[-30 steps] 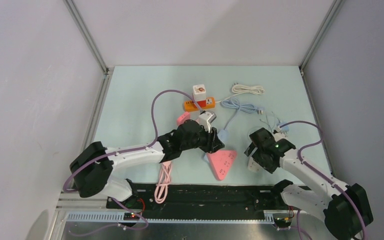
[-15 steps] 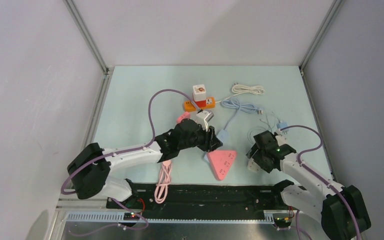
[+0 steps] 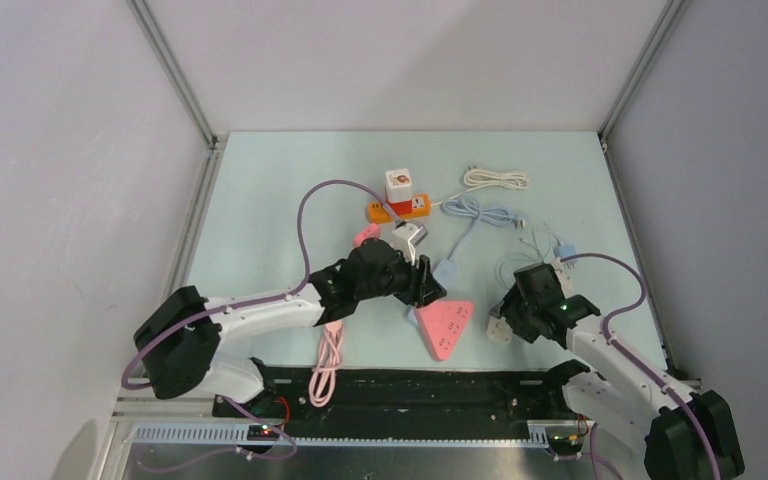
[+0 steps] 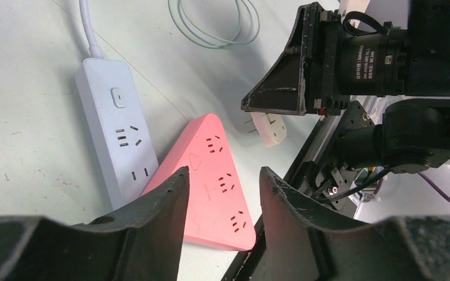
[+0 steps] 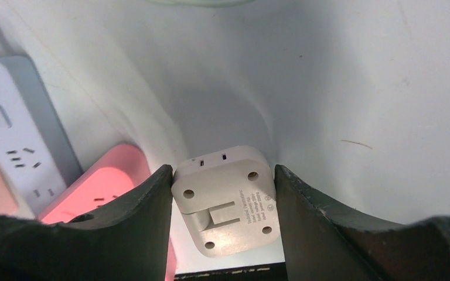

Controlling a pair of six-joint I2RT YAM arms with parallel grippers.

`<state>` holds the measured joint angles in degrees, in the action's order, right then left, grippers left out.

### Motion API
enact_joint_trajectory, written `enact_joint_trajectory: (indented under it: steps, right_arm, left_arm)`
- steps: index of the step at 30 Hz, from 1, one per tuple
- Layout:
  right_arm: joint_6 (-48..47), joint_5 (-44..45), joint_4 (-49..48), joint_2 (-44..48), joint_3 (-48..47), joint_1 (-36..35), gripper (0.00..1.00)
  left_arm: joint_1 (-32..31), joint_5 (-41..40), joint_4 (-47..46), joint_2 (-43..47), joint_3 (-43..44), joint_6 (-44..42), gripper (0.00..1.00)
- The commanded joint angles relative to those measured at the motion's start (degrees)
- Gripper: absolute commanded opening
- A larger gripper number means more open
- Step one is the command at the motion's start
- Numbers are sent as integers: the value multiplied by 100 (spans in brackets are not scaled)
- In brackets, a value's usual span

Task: Insert the plug
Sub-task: Pick up the plug from the center of the board.

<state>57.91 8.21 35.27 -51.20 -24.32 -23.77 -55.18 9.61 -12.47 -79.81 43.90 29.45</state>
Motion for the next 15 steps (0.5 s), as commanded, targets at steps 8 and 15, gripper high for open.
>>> enact_joint_trajectory:
  steps: [8, 15]
  right_arm:
    - [-525, -2414, -1267, 667, -520, 397, 44]
    - [-863, -3784, -2523, 817, -822, 435, 44]
  left_arm:
    - [96, 700, -151, 459, 48, 312, 68]
    - [342, 1588, -297, 690, 153, 884, 76]
